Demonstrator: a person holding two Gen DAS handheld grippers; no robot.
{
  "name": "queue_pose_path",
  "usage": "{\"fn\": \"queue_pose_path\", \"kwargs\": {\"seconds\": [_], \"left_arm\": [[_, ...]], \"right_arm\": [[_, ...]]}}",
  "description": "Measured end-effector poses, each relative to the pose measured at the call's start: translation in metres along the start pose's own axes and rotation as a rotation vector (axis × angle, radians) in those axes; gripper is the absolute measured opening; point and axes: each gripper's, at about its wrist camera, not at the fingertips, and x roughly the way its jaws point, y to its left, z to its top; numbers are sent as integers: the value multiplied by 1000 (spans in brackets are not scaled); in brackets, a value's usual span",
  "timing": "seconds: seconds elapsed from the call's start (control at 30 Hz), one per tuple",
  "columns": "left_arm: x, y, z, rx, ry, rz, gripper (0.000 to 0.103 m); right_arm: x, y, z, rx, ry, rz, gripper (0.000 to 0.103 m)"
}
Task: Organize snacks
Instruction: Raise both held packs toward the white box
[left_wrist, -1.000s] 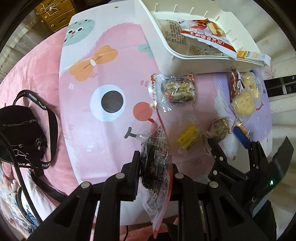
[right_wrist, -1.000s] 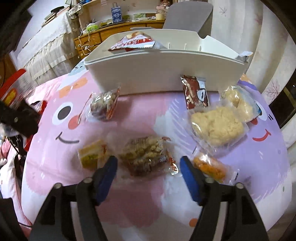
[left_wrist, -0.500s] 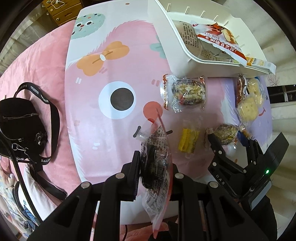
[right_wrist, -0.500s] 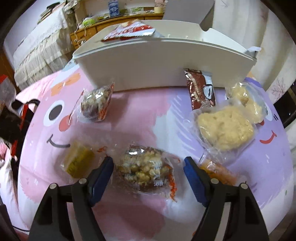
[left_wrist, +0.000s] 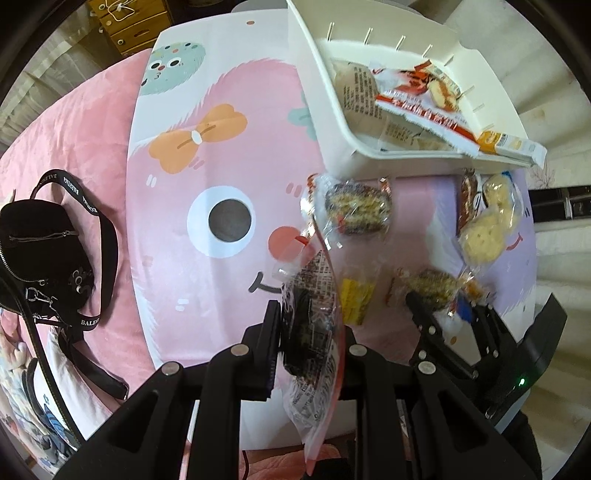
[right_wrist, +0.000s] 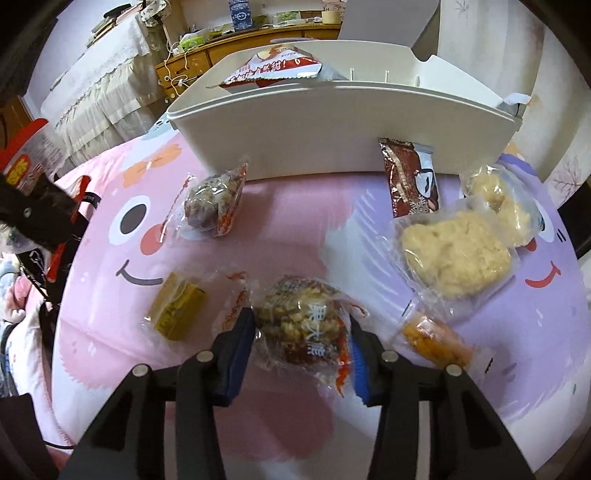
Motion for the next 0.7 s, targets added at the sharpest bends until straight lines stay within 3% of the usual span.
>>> {"fn": "queue_pose_path", "kwargs": {"seconds": [0.37, 0.7], "left_arm": [[-39, -35, 26, -42, -74, -4, 17], [-75, -76, 57, -49, -127, -19, 17]], "right_arm": [[-38, -24, 29, -35, -29, 146, 46], [-76, -56, 84, -85, -86, 180, 47]]}}
